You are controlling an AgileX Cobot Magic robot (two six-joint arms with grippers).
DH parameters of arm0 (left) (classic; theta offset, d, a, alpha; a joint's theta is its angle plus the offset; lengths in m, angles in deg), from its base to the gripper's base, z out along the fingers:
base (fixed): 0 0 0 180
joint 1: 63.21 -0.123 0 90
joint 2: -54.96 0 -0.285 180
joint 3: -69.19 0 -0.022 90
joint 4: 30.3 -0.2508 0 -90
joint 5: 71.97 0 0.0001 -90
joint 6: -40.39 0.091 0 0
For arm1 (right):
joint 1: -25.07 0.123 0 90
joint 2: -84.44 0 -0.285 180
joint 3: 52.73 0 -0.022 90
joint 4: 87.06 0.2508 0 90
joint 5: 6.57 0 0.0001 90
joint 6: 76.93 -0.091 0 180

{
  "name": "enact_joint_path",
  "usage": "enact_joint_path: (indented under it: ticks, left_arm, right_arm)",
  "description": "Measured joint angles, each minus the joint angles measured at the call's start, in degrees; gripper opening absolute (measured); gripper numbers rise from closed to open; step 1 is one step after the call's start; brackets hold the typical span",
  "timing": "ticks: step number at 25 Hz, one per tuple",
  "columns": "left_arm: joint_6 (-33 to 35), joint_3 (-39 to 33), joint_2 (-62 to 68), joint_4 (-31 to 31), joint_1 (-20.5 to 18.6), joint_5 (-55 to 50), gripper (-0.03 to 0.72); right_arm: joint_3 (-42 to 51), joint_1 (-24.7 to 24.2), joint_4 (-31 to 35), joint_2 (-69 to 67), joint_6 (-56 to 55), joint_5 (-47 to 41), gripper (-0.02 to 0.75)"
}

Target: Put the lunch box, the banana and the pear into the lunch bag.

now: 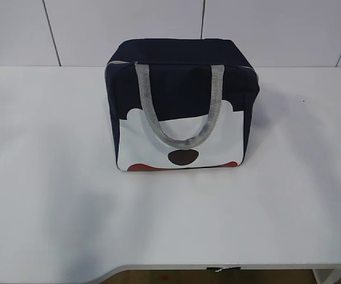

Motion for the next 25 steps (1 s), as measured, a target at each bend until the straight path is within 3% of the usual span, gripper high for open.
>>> enact_joint_path:
  ticks: [5,18,25]
  left_arm:
    - [-4.58,-8.14,-5.04,0.00,0.00,0.35,0.506]
    - [-14.36,-27.00,-20.87,0.14,0.00,3.96,0.519]
    - [-17.05,-34.96,-30.66,0.13,0.00,4.00,0.519]
  right_arm:
    - [7.03,0.00,-5.71,6.43,-4.48,-0.09,0.391]
    - [26.85,0.00,-11.35,27.25,-10.96,5.32,0.396]
    - [34.59,2.80,-14.67,33.31,-14.54,5.90,0.396]
